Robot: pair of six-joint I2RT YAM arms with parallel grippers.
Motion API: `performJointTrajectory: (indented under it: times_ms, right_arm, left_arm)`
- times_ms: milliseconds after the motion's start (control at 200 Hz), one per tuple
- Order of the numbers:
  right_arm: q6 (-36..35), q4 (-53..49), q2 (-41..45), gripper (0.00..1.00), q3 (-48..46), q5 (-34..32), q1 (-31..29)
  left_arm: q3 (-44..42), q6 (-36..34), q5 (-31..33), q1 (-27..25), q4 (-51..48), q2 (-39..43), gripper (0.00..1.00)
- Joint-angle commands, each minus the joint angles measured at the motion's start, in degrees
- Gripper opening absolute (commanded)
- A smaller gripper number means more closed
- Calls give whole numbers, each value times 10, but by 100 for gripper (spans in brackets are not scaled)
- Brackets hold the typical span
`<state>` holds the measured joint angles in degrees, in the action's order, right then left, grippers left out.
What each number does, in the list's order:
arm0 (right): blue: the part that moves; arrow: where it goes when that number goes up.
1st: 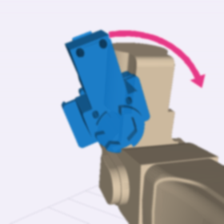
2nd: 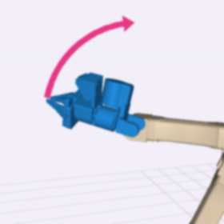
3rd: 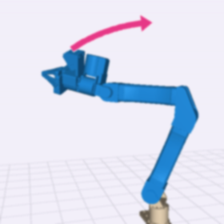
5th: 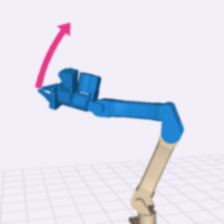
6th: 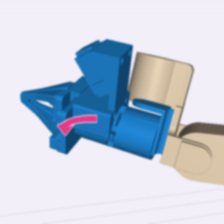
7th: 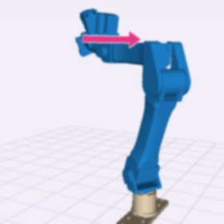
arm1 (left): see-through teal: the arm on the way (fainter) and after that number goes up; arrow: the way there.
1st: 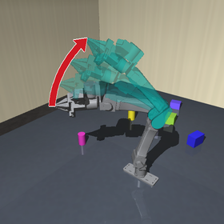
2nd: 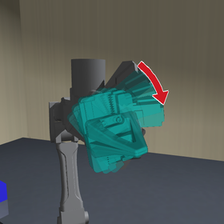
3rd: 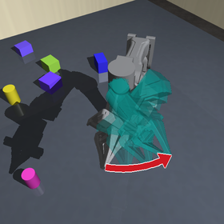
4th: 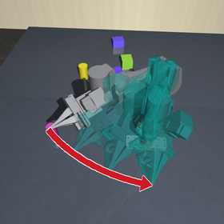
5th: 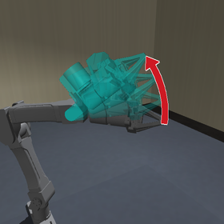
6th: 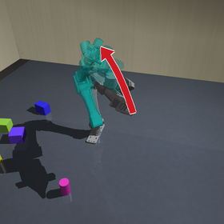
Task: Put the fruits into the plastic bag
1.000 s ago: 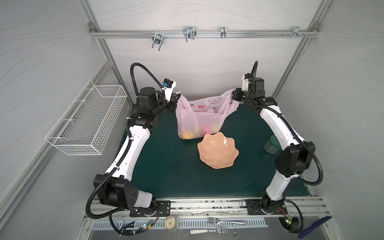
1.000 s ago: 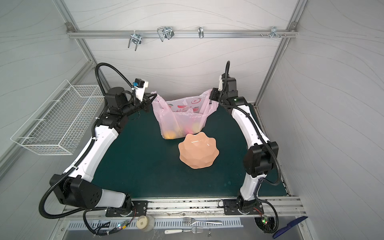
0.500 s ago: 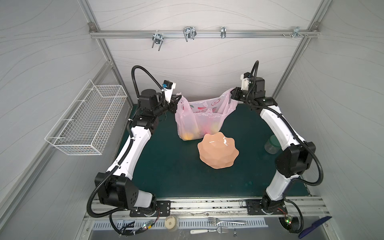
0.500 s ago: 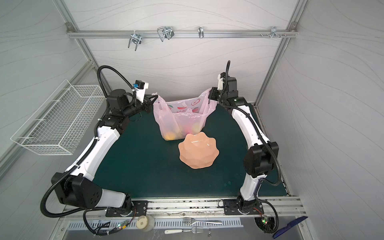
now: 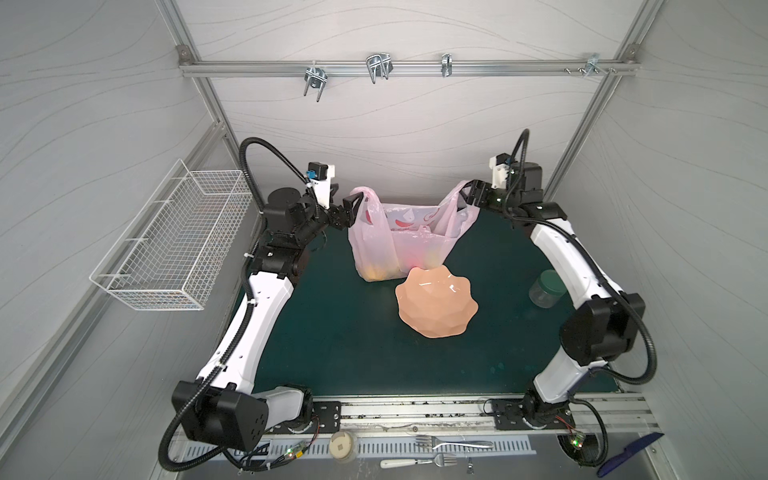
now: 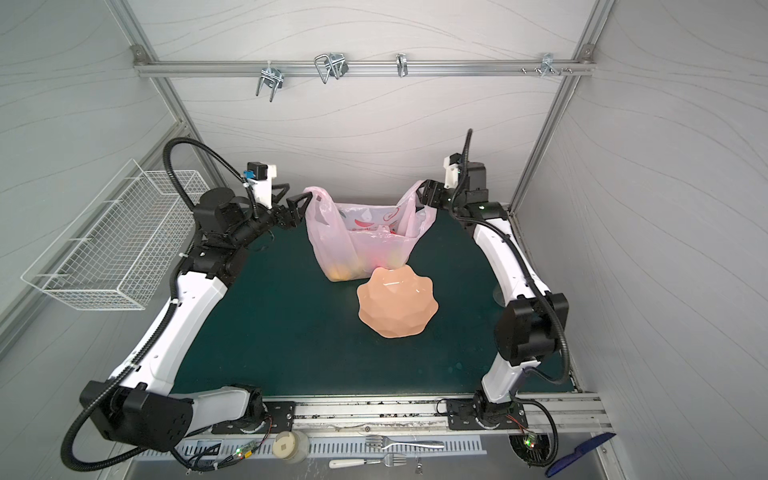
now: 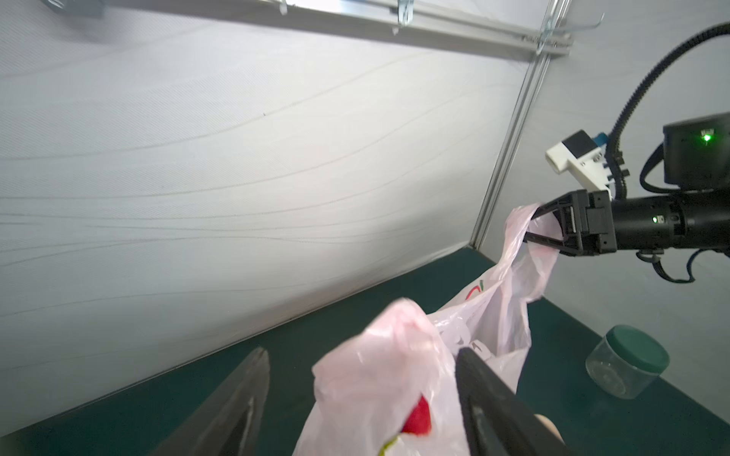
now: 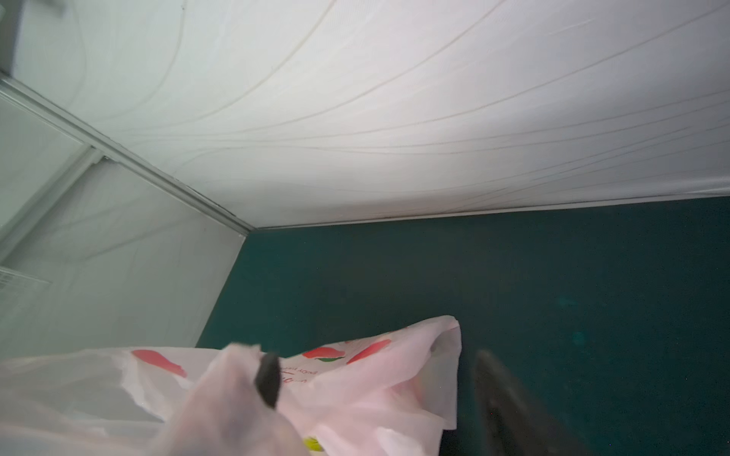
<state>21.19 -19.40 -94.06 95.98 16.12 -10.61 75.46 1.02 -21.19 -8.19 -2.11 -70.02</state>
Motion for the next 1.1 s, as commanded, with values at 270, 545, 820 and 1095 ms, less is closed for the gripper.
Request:
performJointTrajectory:
  times_ms: [270,545,820,1095]
  right_arm:
    - [-45,-5,166,99,-141,-1,132]
    - [-111,29,194,99,-309,-104,134]
    - [-129,239,218,99,-543,-141,131]
    - [-182,486,187,99,-672,-171,62]
  left_arm:
    - [24,37,190,3,-106,102,100]
    - [-153,25,292,8,-87,161,100]
    - [-393,39,291,127,63,171,100]
    - [-548,7,253,154,325,83,99]
